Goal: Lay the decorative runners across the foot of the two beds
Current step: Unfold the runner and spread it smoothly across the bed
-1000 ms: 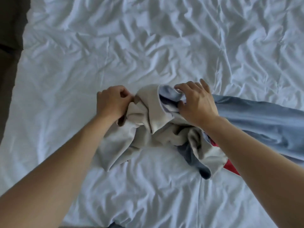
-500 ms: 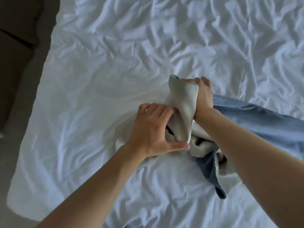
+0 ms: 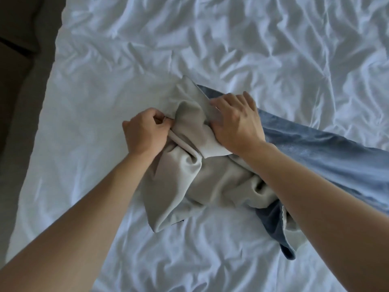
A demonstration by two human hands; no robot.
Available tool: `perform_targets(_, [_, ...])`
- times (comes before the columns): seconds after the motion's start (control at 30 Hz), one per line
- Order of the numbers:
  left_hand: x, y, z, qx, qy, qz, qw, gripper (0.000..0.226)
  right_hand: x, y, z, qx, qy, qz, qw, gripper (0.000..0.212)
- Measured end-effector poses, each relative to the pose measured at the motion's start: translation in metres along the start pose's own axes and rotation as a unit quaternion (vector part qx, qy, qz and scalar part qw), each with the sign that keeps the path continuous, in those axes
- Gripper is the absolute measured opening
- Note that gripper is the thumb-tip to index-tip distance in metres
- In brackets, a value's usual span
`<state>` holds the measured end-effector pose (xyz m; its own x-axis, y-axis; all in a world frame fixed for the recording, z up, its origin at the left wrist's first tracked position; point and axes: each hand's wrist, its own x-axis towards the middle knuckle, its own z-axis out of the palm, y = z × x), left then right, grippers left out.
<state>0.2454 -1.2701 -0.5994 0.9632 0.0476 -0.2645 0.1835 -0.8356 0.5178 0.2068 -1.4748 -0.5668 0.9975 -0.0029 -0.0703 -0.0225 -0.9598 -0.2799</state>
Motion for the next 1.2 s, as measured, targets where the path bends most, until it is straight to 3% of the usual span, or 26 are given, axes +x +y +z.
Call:
perform_targets(0.17, [0.020, -0.013, -0.012, 0.036, 0.047, -0.002, 0.998, 0.015, -0.002, -0.010, 0.004, 0.057, 0.041, -0.047, 0.996, 0.019])
perform_targets(0.33, [0.047, -0.020, -0.026, 0.025, 0.012, -0.077, 0.997, 0.020, -0.010, 0.014, -0.003, 0.023, 0.013, 0.001, 1.000, 0.034])
perform_targets(0.43, [0.029, 0.000, -0.020, 0.009, 0.063, -0.013, 0.998, 0.019, -0.027, 0.035, -0.006, -0.017, -0.006, 0.033, 0.999, 0.040])
perform_targets(0.53, [-0.009, 0.023, -0.014, 0.044, 0.116, 0.117, 0.985, 0.027, -0.045, 0.050, -0.007, -0.053, -0.023, 0.063, 0.996, 0.045])
perform_targets(0.63, [-0.054, 0.051, 0.001, 0.037, 0.078, 0.231, 0.969, 0.023, -0.062, 0.064, -0.013, -0.067, -0.005, 0.083, 0.994, 0.038])
perform_targets(0.77, [-0.124, 0.085, 0.031, 0.009, -0.026, 0.280, 0.959, 0.003, -0.091, 0.086, -0.028, -0.072, 0.017, 0.097, 0.993, 0.034])
perform_targets(0.9, [-0.198, 0.114, 0.072, 0.017, -0.126, 0.329, 0.936, 0.023, -0.123, 0.115, -0.042, -0.072, 0.008, 0.094, 0.993, 0.015])
perform_targets(1.0, [-0.234, 0.134, 0.090, -0.018, -0.141, 0.312, 0.939, 0.045, -0.143, 0.129, -0.043, -0.065, 0.004, 0.084, 0.994, 0.009])
perform_targets(1.07, [-0.245, 0.141, 0.097, -0.034, -0.131, 0.293, 0.946, 0.048, -0.154, 0.132, -0.041, -0.055, 0.020, 0.071, 0.996, 0.009])
perform_targets(1.2, [-0.242, 0.141, 0.100, 0.028, -0.096, 0.303, 0.948, 0.013, -0.162, 0.135, -0.044, -0.011, 0.041, 0.047, 0.998, 0.014])
